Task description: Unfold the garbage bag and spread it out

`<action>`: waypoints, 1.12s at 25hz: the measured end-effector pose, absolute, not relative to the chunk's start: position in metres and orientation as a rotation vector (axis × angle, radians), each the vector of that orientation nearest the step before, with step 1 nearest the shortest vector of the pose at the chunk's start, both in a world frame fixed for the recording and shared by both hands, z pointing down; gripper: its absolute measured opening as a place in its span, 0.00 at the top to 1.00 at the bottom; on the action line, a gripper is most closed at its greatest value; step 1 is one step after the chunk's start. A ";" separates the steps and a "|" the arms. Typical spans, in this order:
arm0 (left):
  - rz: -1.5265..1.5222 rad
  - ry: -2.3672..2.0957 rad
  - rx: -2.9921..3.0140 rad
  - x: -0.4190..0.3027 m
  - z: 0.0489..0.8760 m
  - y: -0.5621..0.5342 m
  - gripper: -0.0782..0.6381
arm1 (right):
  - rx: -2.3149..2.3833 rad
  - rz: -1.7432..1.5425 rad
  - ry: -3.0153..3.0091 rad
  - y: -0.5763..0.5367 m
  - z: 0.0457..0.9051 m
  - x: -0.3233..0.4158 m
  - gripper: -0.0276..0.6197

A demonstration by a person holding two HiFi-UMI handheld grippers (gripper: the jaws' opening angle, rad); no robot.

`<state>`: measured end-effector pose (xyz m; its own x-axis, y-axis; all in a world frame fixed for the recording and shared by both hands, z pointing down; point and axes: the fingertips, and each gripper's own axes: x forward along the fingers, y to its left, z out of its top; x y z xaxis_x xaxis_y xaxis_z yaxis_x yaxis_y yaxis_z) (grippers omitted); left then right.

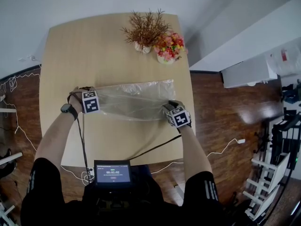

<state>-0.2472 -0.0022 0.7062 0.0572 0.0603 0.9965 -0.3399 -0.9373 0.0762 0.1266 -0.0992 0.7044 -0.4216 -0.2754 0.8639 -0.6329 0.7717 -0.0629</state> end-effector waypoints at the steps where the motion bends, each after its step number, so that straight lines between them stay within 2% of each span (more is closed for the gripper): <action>1: 1.953 -0.289 2.054 -0.248 0.706 -0.003 0.46 | 0.686 0.478 -2.019 -0.100 0.704 0.126 0.63; 12: 1.763 -0.309 2.135 -0.230 0.688 -0.006 0.44 | 0.646 0.432 -2.023 -0.101 0.706 0.120 0.63; 19: 1.716 -0.331 2.175 -0.222 0.677 -0.009 0.44 | 0.655 0.367 -2.088 -0.109 0.673 0.098 0.63; 28: 1.460 -0.586 2.243 -0.216 0.636 -0.019 0.44 | 0.713 0.313 -2.155 -0.117 0.648 0.094 0.63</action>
